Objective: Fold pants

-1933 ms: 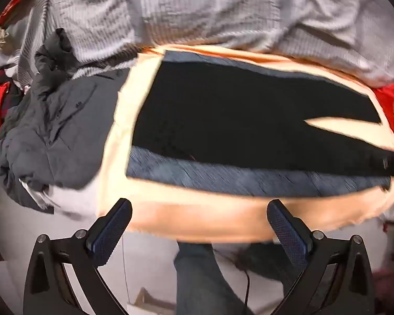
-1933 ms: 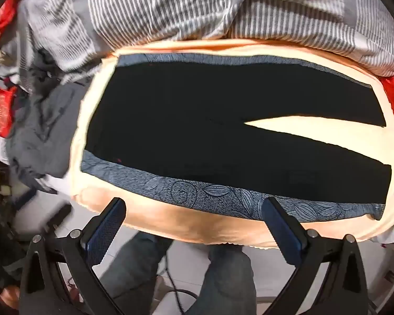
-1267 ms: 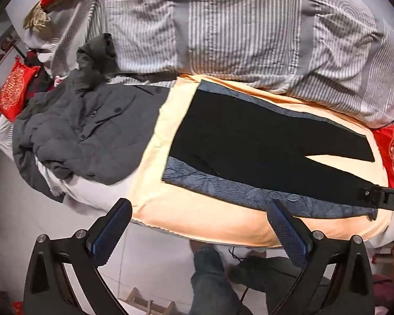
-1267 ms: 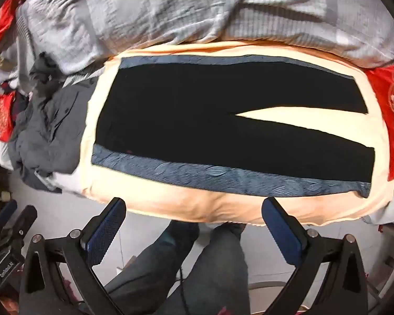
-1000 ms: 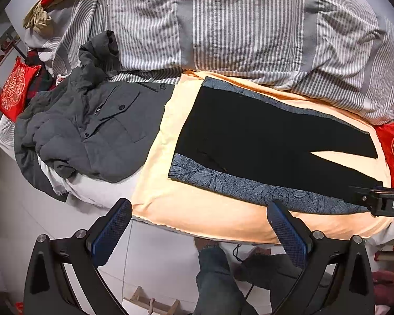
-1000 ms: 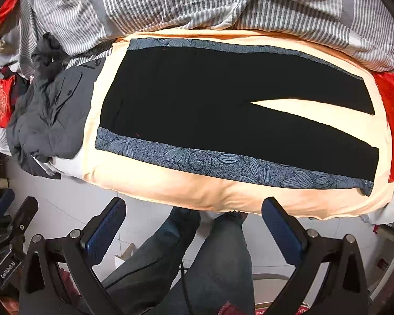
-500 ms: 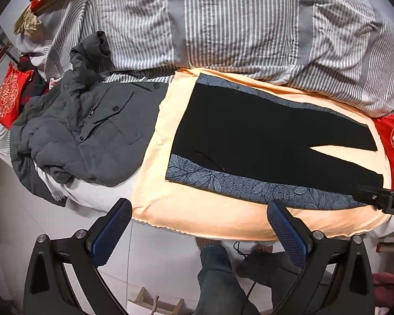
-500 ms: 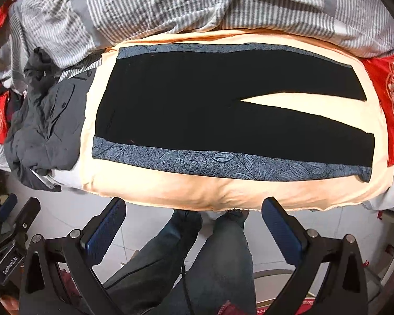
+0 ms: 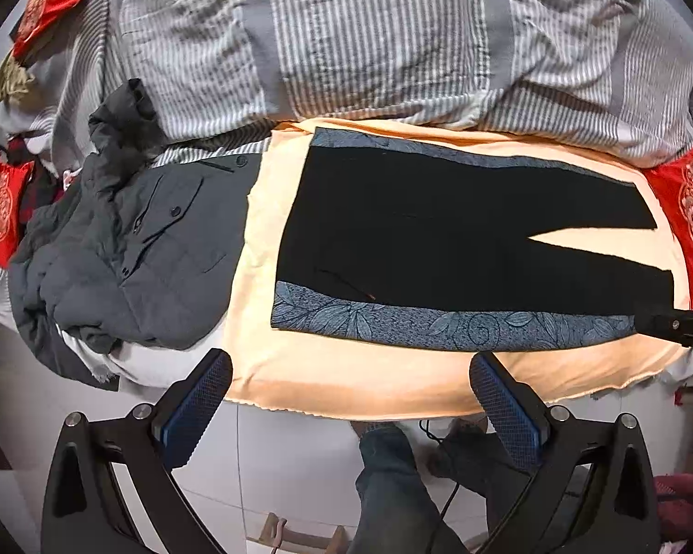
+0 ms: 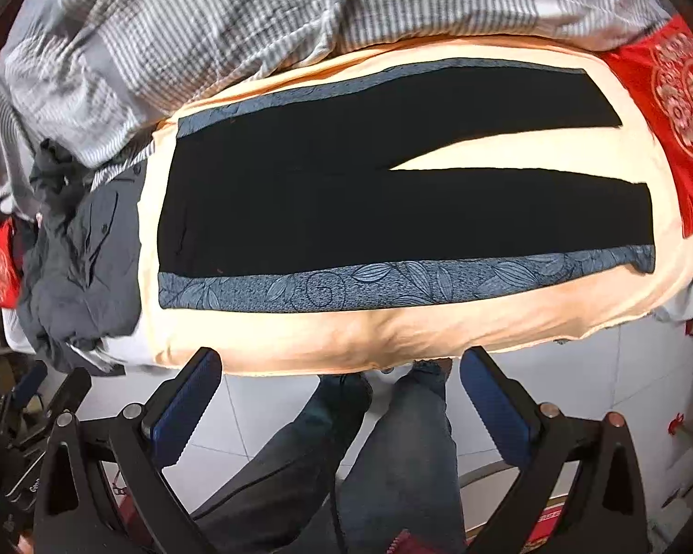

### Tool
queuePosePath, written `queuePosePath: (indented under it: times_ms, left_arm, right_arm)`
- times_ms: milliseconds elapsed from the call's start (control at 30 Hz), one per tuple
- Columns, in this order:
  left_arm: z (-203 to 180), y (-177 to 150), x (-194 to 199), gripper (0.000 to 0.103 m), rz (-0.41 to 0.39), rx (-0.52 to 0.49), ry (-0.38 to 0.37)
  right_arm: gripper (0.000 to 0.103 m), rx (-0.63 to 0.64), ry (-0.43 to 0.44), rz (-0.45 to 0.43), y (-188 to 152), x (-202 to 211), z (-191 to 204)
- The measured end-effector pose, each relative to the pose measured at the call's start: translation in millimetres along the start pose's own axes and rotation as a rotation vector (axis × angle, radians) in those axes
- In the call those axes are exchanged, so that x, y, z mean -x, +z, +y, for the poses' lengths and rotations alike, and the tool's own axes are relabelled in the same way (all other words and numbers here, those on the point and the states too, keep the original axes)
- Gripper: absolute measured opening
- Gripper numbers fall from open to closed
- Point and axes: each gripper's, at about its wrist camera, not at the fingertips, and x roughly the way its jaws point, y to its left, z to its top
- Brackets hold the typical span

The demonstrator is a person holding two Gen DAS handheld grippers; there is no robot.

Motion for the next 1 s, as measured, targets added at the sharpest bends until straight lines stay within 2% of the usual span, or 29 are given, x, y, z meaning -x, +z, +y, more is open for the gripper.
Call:
queuePosePath:
  times_ms: [33, 133, 500, 1000]
  left_arm:
    - [11, 6, -12, 0.103, 0.001, -0.008, 0.001]
    - [13, 22, -26, 0.103, 0.004, -0.022, -0.002]
    - [33, 56, -50, 0.103, -0.007, -0.045, -0.013]
    - [65, 80, -78, 0.103, -0.002, -0.042, -0.017]
  right_arm:
    - [0.103, -0.015, 0.002, 0.001, -1, 0, -4]
    - [0.103, -0.048, 0.006, -0.005, -3, 1, -10]
    - [0.103, -0.078, 0.000, -0.028, -5, 4, -12]
    - [0.103, -0.075, -0.004, -0.040, 1, 4, -4]
